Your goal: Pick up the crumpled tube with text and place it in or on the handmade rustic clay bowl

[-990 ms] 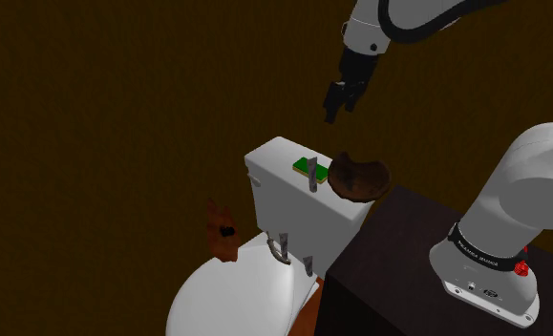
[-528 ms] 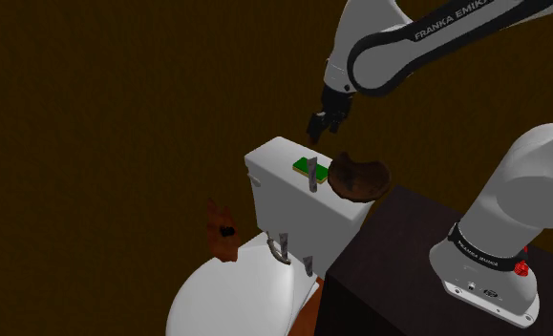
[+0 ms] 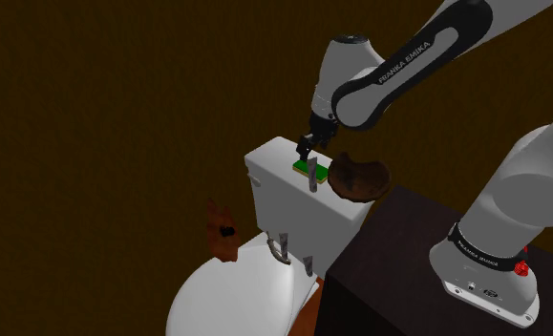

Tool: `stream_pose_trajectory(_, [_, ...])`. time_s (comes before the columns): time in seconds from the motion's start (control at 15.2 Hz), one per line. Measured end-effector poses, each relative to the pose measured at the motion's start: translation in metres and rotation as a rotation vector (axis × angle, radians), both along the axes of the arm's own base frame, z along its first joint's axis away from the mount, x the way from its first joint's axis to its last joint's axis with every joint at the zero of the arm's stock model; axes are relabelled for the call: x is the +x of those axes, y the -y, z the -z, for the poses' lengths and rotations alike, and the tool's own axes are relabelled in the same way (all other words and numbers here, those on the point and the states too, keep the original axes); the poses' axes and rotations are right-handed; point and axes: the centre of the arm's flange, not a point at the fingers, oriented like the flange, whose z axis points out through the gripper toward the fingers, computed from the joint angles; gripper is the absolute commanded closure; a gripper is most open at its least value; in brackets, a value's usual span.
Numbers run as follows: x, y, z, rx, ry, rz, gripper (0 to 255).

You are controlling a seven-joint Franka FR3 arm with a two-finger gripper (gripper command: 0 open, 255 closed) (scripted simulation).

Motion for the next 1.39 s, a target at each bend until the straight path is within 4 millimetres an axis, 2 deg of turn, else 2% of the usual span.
stream_pose_trajectory(0.26, [0.005,0.002,0.021,0.000,0.001,0.000,0])
stream_pose_trajectory(0.66, [0.006,0.002,0.024,0.000,0.001,0.000,0])
stream_pose_trajectory(0.73, [0.006,0.002,0.024,0.000,0.001,0.000,255])
stream_pose_trajectory(1.39, [0.006,0.002,0.024,0.000,0.001,0.000,255])
